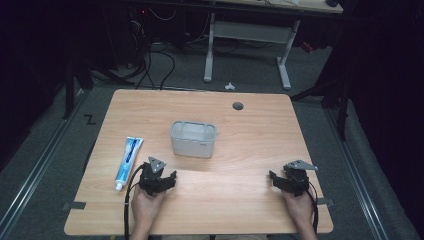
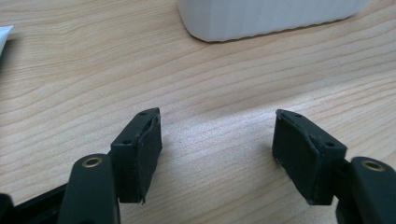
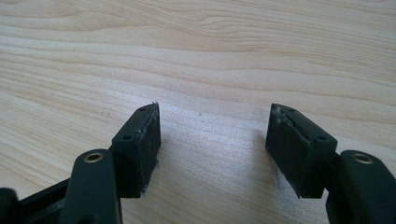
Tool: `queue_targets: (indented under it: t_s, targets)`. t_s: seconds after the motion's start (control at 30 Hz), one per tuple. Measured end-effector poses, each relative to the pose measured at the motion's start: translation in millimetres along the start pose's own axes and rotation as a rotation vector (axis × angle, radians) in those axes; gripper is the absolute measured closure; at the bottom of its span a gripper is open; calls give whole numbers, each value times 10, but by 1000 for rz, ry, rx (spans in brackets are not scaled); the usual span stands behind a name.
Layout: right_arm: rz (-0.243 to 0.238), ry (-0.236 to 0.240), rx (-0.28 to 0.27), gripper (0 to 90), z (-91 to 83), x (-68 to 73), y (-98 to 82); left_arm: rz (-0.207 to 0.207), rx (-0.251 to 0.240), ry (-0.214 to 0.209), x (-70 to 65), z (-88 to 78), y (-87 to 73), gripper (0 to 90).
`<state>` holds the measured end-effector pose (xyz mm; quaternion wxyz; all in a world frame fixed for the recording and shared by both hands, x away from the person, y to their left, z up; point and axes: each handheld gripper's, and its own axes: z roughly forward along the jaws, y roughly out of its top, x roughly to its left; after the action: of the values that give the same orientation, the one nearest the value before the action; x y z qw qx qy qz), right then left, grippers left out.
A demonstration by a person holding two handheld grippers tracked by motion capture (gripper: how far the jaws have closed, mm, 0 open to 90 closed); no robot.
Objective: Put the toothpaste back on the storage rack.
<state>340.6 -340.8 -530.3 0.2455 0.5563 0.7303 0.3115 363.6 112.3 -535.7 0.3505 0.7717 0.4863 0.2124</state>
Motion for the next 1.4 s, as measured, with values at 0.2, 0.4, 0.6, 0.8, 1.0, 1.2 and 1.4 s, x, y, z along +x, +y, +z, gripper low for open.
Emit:
queue_targets:
  t_s: [0.2, 0.4, 0.6, 0.8, 1.0, 1.2, 1.4]
  targets:
    - [2, 2, 0, 358, -1, 0, -1, -2, -1, -6, 4, -1, -1, 329]
    - [3, 2, 0, 358, -4, -1, -3, 4, 2, -7, 1, 3, 2, 320]
    - [2, 2, 1, 358, -5, 0, -3, 3, 5, -6, -12, 8, 7, 304]
    - [1, 3, 0, 358, -6, -2, -5, 11, 14, -16, -13, 4, 14, 293]
    - [3, 3, 1, 358, -7, -1, -4, 21, 10, -23, -21, 1, 11, 316]
    - [2, 4, 1, 356, -6, -1, -4, 19, 13, -31, -14, -18, 16, 313]
    - [2, 4, 2, 356, -7, 0, -4, 18, 13, -42, -17, -78, 33, 320]
